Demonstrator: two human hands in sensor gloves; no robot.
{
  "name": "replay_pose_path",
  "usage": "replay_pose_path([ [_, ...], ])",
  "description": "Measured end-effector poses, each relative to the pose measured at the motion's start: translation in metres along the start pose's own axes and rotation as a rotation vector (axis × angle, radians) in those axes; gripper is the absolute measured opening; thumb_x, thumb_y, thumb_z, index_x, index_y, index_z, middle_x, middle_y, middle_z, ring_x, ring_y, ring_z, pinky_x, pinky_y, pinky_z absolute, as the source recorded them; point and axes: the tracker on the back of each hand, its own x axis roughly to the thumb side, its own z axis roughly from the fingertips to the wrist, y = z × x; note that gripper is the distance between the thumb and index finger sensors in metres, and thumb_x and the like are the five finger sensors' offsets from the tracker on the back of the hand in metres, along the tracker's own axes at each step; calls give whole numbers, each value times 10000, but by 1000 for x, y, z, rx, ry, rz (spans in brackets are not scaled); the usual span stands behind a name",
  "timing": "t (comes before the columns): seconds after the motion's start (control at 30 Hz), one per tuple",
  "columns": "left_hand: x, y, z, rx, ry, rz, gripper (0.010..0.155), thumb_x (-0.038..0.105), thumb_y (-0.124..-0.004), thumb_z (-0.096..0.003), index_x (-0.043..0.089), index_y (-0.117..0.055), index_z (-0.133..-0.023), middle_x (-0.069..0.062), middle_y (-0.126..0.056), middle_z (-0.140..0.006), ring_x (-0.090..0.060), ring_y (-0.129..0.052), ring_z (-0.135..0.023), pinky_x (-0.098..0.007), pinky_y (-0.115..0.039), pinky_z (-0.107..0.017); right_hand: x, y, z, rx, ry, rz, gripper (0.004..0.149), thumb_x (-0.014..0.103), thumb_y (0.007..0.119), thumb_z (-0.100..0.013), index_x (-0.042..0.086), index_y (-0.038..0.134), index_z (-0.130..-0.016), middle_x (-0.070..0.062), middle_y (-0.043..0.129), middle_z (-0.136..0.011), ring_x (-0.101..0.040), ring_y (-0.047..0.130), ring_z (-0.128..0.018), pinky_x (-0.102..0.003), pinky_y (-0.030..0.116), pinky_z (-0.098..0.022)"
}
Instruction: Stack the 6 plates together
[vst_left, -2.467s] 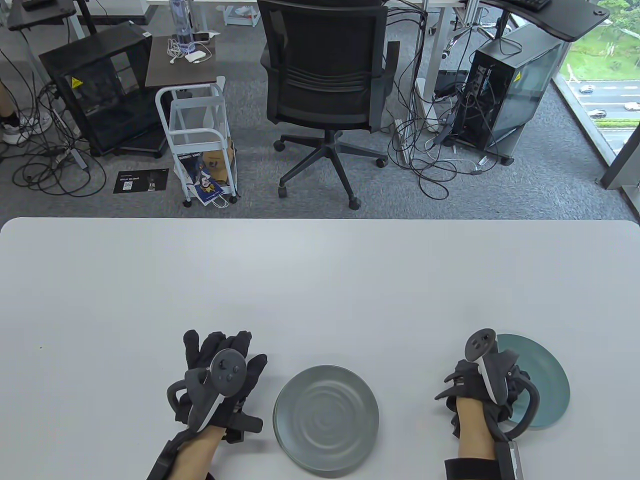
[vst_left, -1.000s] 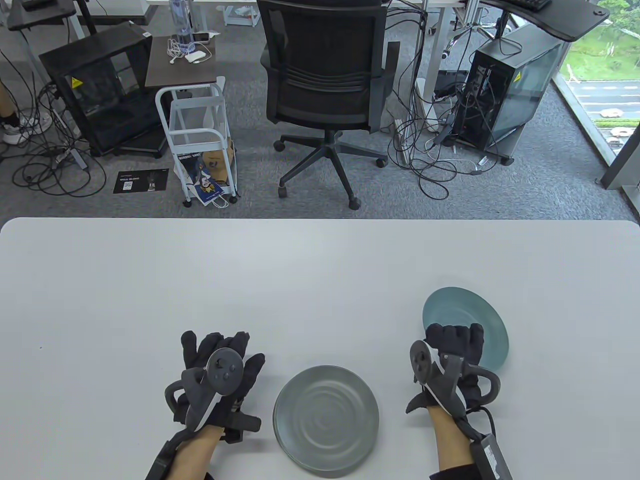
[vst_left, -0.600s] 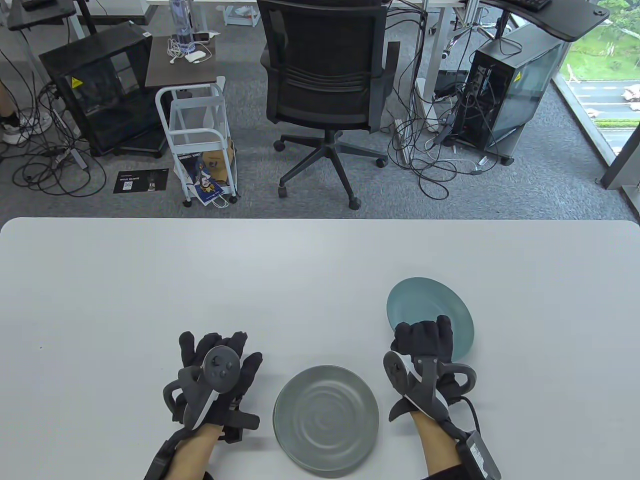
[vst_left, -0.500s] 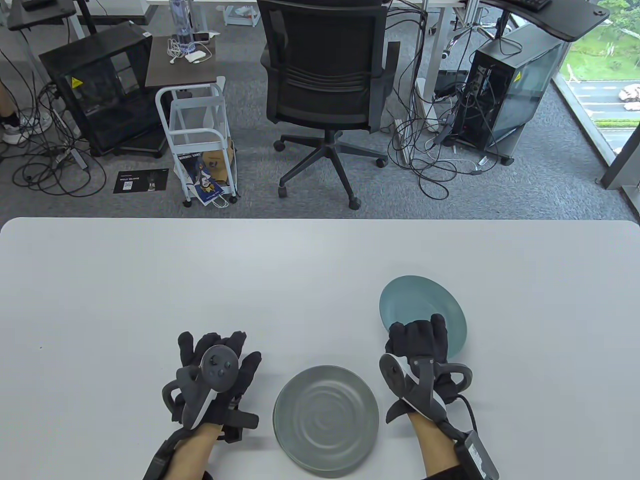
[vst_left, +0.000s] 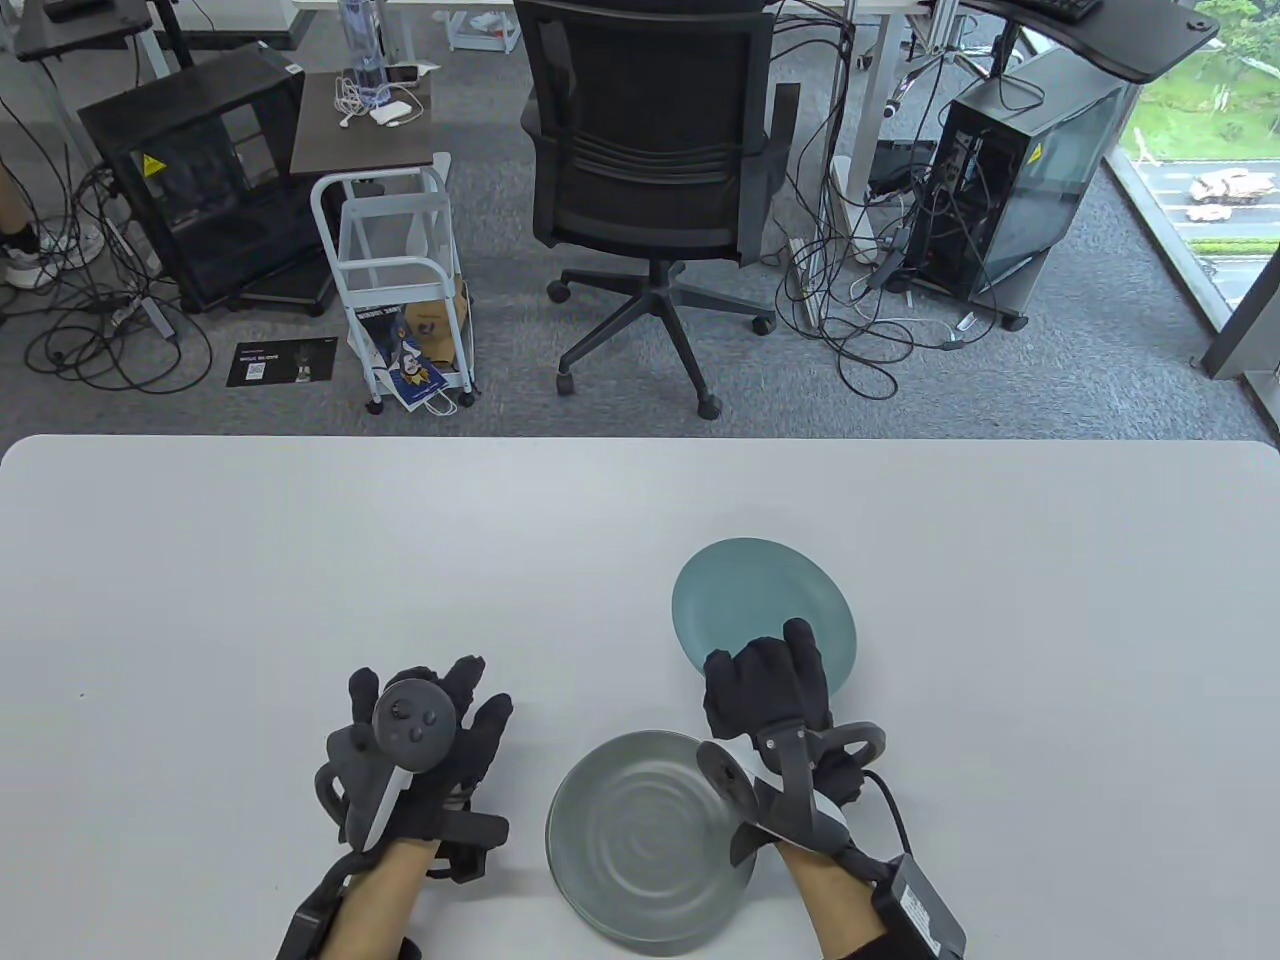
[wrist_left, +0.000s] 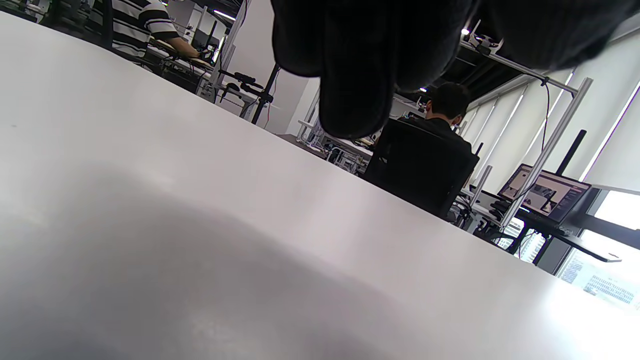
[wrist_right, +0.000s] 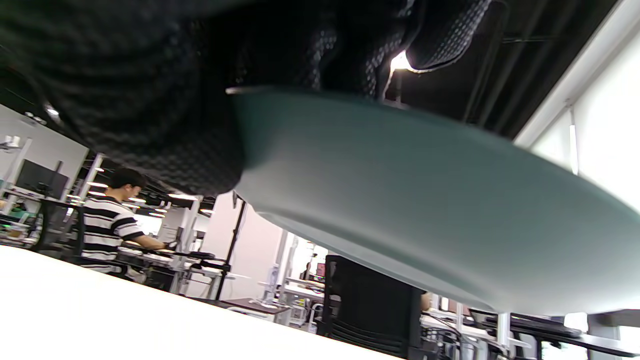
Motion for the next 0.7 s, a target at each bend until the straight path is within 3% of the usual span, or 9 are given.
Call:
replay_pose_path([
  [0.2,-2,1,0,9,20,77,649,646,-740,-336,376,-729,-926,122,-975,-794,-127,-763,-979,-491,-261,-876,24,-10,-4,-21,-84,-48,401,437,982,-409,274,833,-744,103,912,-565,-144,860,-758,-521,494,-780],
  [0.47,-2,4,-1,-53,35,184,679,648,-737,-337,338,-719,-940,106,-990,-770,-134,-785,-950,-502,-276,-863,59,-24,-7,-40,-198,-90,401,440,982,-408,276,834,-743,104,913,-566,-142,859,-760,-523,492,-781],
  [0.7,-10,2,-4,-139,44,391,725,670,-730,-333,284,-718,-946,75,-1000,-747,-160,-797,-924,-511,-279,-850,88,-27,-6,-40,-300,-134,400,439,983,-407,279,834,-742,102,914,-566,-141,859,-762,-522,492,-782],
])
